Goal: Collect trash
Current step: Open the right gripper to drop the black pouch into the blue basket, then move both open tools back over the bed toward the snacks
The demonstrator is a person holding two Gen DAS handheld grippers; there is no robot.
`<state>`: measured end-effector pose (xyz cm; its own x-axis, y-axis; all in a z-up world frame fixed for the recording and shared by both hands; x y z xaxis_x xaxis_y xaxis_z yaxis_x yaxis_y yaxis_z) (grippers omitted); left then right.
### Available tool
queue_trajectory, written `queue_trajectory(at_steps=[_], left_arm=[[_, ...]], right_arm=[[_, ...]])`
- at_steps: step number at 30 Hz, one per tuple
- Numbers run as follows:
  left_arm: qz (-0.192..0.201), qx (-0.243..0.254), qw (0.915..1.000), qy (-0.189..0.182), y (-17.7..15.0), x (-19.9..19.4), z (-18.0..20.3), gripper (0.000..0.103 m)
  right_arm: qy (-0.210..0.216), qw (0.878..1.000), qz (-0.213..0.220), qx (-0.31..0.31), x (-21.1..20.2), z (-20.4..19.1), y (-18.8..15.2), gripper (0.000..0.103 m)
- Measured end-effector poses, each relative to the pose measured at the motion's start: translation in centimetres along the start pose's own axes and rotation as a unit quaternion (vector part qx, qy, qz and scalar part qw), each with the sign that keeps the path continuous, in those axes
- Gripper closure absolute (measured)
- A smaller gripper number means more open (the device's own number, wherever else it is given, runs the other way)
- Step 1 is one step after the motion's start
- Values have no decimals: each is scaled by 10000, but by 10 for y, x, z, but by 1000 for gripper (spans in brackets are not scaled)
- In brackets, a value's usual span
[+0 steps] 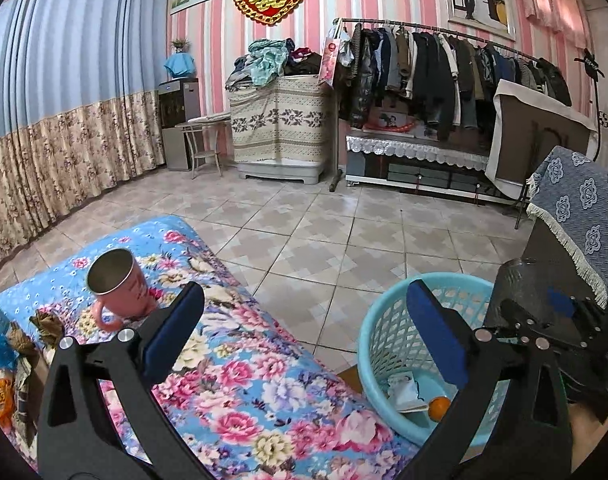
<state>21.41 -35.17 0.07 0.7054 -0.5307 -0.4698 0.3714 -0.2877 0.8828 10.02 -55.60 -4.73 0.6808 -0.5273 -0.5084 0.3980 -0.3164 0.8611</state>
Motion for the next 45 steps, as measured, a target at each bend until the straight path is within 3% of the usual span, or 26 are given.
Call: queue_trajectory(at_steps=[3, 7, 13, 22, 29, 38, 45], left_arm=[[-43, -42, 10000, 23, -2, -4, -6, 5], [-25, -19, 9999, 158, -3, -12, -17, 5], [18, -185, 9994, 296, -2, -28, -40, 5], [104, -347, 9973, 640, -12, -68, -85, 5], [89, -690, 9930, 950, -28, -99, -130, 5], [44, -1022, 9809, 1655, -60, -145, -205, 5], [-348, -1425, 9578, 2471, -112, -169, -291, 5]], right_arm=[[-10, 10000, -30, 7, 4, -1, -1, 35], [-67, 10000, -8, 55, 7, 0, 2, 19], [-171, 9998, 85, -84, 0, -6, 7, 4], [-73, 9992, 284, -255, -28, -27, 15, 4], [290, 9978, 443, -408, -55, -67, 20, 4], [1155, 9894, 667, -569, -95, -153, 23, 4], [1719, 9796, 445, -940, -99, -233, 0, 4]])
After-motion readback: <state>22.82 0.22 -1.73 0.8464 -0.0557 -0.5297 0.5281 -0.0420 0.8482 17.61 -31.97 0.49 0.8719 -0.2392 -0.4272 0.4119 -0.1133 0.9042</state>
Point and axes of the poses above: each gripper's, at about its wrist camera, not at the fingertips, and x roughly the way its jaws point, z to its right, y to its top, the point moved 2 cm from there along x, roughly the way its jaws point, and after that the axes turned 1 degree about -y, right-handed, at the moved point
